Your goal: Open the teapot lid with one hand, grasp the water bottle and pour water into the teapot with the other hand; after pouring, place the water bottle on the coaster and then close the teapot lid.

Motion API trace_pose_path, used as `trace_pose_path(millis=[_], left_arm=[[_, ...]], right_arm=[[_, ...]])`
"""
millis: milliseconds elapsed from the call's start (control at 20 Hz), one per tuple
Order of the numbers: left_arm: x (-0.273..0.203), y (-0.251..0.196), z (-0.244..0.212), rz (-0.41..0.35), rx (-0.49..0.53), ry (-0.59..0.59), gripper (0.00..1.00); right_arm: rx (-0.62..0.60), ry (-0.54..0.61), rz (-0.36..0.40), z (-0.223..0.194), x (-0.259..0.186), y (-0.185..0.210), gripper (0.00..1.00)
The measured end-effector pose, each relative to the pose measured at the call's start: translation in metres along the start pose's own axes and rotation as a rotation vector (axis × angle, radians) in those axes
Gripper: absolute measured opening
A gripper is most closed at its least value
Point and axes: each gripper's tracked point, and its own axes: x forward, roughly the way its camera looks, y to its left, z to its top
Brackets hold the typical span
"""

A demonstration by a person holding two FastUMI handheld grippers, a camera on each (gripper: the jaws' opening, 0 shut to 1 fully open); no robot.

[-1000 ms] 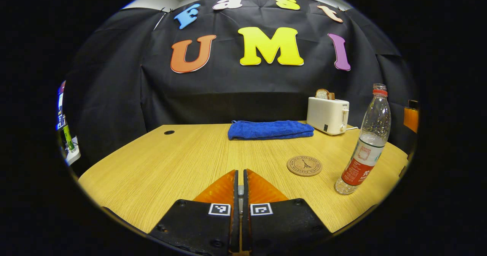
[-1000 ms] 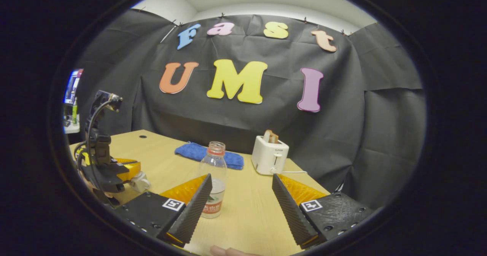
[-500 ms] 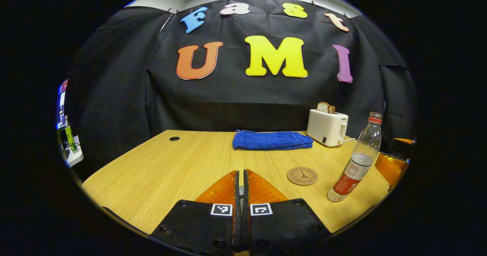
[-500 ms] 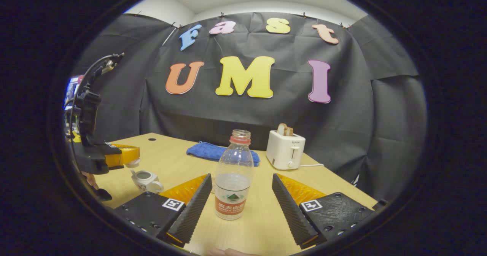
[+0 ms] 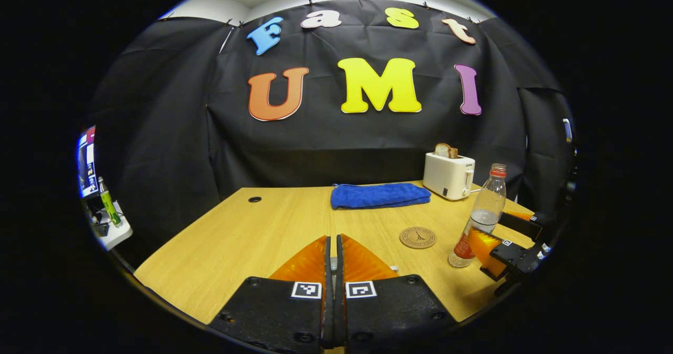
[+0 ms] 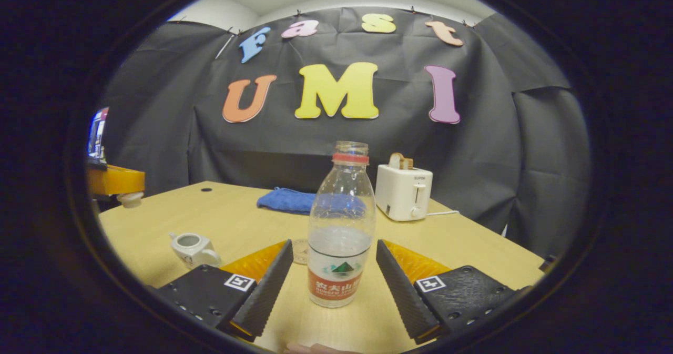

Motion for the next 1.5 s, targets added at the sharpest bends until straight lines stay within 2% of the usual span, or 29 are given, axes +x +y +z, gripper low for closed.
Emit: trace_pose_path(millis=[50, 100, 200, 400, 550, 600, 750, 1000, 1300, 1500], left_arm=[[-0.001, 0.005, 0.004, 0.005, -0.008, -0.007, 0.02], [-0.002, 0.009, 0.004, 0.009, -0.026, -0.002, 0.02], [-0.004, 0.013, 0.003, 0.001, -0.056, 0.01, 0.03], [-0.006, 0.019, 0.002, 0.0, -0.038, 0.017, 0.03], [-0.007, 0.022, 0.002, -0.008, -0.044, 0.016, 0.03], [-0.007, 0.021, 0.002, -0.014, -0.049, 0.018, 0.03], [-0.007, 0.024, 0.003, -0.024, -0.054, 0.018, 0.03], [-0.014, 0.042, 0.01, -0.027, -0.061, 0.001, 0.03], [-0.02, 0.081, 0.015, 0.025, -0.072, -0.018, 0.03], [-0.024, 0.096, 0.018, 0.042, -0.096, -0.027, 0.03]], right_arm=[[0.018, 0.002, -0.005, 0.003, 0.003, -0.001, 0.98], [0.035, 0.005, -0.009, 0.004, 0.007, -0.003, 0.95], [0.047, 0.008, -0.008, 0.009, 0.014, -0.002, 0.97], [-0.002, 0.011, -0.022, 0.01, 0.024, -0.006, 0.96], [-0.019, 0.018, -0.022, 0.008, 0.027, -0.006, 0.86], [-0.028, 0.018, -0.02, 0.009, 0.028, -0.004, 0.79], [-0.068, 0.031, -0.031, 0.011, 0.025, -0.005, 0.76], [-0.251, 0.05, -0.068, 0.022, 0.018, -0.005, 0.76], [-0.477, 0.036, -0.113, 0.037, 0.008, 0.007, 0.75], [-0.613, 0.057, -0.102, 0.023, 0.014, 0.028, 0.75]])
